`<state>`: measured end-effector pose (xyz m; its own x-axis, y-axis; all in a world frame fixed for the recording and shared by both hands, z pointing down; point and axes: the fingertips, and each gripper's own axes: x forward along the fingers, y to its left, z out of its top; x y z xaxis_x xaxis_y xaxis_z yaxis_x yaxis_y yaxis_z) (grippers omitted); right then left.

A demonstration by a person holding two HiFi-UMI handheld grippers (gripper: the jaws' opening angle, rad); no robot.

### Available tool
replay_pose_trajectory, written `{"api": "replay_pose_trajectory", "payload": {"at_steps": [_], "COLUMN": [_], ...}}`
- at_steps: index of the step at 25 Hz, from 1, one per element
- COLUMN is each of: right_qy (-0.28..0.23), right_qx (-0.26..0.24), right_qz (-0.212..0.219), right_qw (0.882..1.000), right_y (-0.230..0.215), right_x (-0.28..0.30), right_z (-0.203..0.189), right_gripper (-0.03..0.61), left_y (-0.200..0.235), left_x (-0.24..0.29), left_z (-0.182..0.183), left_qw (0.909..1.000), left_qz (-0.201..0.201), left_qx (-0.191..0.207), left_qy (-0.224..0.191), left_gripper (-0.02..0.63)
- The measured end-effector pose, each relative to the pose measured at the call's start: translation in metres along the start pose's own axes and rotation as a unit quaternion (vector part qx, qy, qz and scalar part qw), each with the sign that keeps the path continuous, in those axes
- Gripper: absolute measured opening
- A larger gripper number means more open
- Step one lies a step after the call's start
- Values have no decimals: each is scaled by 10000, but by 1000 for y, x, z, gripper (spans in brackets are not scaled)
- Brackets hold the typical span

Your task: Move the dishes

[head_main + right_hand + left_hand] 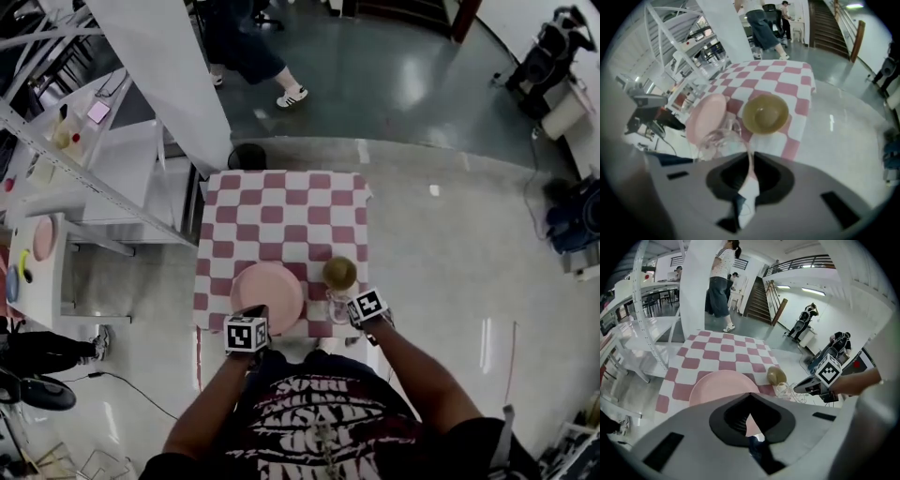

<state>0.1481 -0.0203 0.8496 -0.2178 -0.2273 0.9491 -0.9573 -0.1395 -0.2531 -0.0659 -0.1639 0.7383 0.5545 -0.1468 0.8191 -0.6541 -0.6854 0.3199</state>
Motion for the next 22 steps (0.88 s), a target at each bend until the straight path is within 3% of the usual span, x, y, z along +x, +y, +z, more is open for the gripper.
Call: {"api": "replay_pose_trajectory", "payload": {"at_steps": [7, 12, 17, 19, 22], "right_qy": [65, 169, -248, -400, -675], "right_qx": [-351, -199, 237, 416, 419], "right_qz": [181, 87, 141, 294, 245], "right_qw": [9992, 9996, 9993, 9979, 9965], "right_y": [3, 0, 3, 7, 7], "right_x": [10, 24, 15, 11, -5], "right_z": [1, -8, 2, 2, 8], "right_gripper": [51, 63, 93, 138, 152], "left_y": [-5, -3, 19, 29, 39], "left_x": [-11, -19, -32, -34, -35], "left_z": [-13, -18, -11, -9, 1], "left_qw": [9988, 9983, 9976, 9973, 9975], "left_qz": [329, 408, 456, 444, 375], "left_qx": [-352, -410, -454, -520, -500], "left_qy": [-57, -121, -250, -274, -322], "left_gripper": [25, 25, 25, 25, 25]}}
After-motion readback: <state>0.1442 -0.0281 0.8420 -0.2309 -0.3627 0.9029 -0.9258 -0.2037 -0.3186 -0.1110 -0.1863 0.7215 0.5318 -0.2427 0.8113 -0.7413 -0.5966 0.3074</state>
